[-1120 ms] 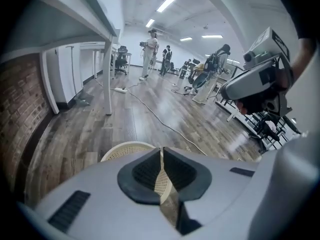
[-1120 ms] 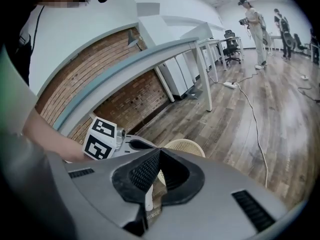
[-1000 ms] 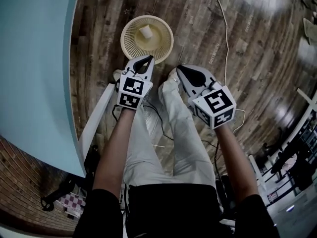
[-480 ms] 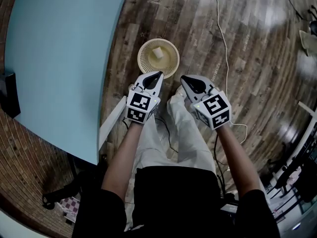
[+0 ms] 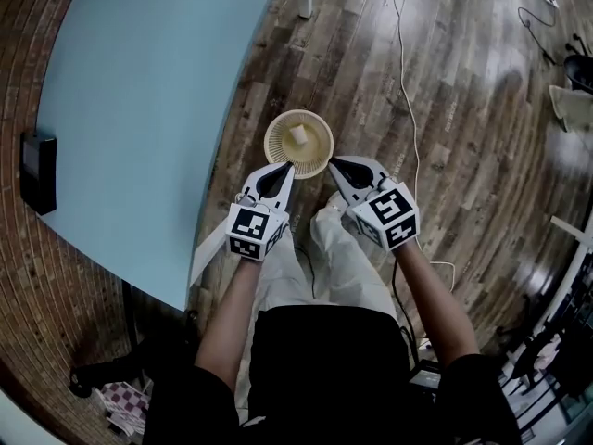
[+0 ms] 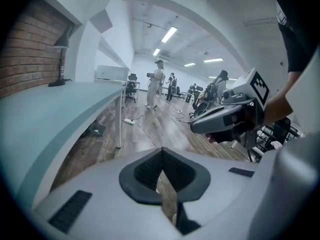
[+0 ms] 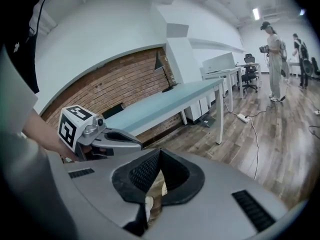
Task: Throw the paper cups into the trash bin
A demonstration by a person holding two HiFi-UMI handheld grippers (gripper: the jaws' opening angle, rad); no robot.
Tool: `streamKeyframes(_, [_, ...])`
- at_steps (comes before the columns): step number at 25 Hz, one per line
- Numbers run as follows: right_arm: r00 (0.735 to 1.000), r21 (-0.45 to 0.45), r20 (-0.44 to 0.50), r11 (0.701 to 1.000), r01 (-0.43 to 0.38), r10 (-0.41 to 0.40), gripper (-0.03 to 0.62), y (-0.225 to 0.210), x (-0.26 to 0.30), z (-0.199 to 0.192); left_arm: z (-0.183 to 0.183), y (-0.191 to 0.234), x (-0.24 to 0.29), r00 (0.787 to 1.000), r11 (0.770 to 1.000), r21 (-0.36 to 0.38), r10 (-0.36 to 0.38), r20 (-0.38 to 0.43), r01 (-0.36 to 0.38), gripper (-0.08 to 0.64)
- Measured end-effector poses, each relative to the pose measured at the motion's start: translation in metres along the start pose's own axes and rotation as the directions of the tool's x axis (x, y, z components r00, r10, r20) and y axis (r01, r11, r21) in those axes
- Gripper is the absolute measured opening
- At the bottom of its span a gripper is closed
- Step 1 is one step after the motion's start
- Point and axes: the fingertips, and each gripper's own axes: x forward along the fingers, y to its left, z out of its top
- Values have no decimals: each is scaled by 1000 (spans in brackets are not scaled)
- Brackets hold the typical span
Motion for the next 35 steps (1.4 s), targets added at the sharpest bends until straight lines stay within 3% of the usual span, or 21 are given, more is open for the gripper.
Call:
streamKeyframes(10, [998,-69,63,997,31,-26,3,11,-10,51,64,12,-23,992,999,37,32,119,-37,9])
streamKeyframes(18, [987,-95,158,995,43,-28,3,58,-27,93,117,1,-80,972,992,111,33,233,-60,9])
streamKeyframes(27, [966,-152,256,986,65,-24,3,132,-56,121,113,-12,-162,953,993,99,35,302,-68,9])
streamKeyframes(35, [945,-203,326,974,99,-28,3,191,-85,139,134,-42,-216,929,984,170,-21,370,-46,9])
